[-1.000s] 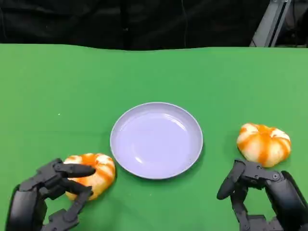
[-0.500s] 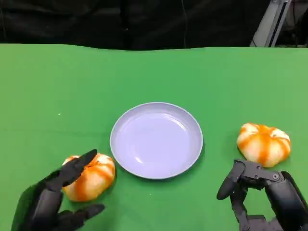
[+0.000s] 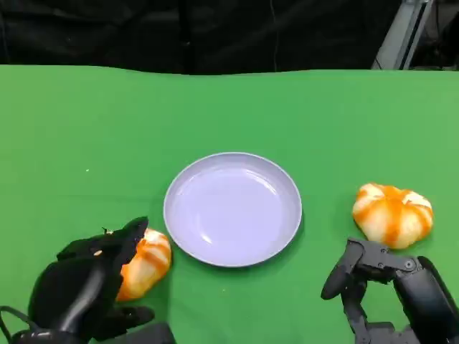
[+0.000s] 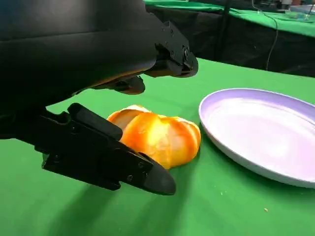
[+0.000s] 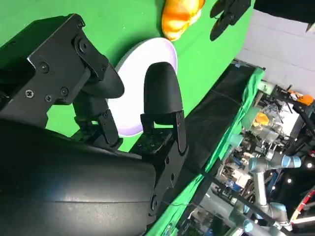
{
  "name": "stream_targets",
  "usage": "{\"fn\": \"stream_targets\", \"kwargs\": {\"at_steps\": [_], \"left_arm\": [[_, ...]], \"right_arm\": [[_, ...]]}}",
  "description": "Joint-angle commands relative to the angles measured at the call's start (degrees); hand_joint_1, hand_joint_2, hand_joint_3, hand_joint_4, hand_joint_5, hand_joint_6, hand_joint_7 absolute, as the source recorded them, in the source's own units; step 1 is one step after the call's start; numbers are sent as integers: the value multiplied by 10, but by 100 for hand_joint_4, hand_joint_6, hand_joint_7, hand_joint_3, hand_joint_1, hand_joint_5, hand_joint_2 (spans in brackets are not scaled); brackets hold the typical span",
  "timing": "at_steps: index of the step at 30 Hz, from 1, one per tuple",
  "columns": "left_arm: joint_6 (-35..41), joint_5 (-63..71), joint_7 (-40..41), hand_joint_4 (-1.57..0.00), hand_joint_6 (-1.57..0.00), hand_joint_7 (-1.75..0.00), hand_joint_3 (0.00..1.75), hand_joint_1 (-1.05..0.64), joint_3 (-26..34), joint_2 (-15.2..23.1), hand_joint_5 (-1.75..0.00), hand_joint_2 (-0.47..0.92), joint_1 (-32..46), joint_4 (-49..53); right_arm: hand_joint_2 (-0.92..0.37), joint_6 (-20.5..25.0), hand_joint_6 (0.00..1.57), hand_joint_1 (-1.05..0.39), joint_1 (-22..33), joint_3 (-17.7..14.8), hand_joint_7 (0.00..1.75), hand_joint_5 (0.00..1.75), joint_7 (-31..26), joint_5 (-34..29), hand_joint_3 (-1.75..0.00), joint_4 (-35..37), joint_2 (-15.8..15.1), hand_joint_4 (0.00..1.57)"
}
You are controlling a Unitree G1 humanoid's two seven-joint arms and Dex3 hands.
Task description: Grasp the bread from the table and place it into the plate.
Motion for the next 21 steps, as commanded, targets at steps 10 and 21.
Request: {"fn": "stream_targets", "kwargs": {"at_steps": [10,21], "left_arm": [[81,56,-3,-31,-25,-2,0,-52,-73,28,-21,90,-76,62],[126,48,9,-39,-31,-3,2,-50,-115,26,-23,92,-135,142]], "right_arm": [[-30,6,80,12,1,-2,133,163,1,4,-147,-5,-4,84],[-32,7,79,11,4,-2,133,166,2,5,-144,-8,-5,82]]}}
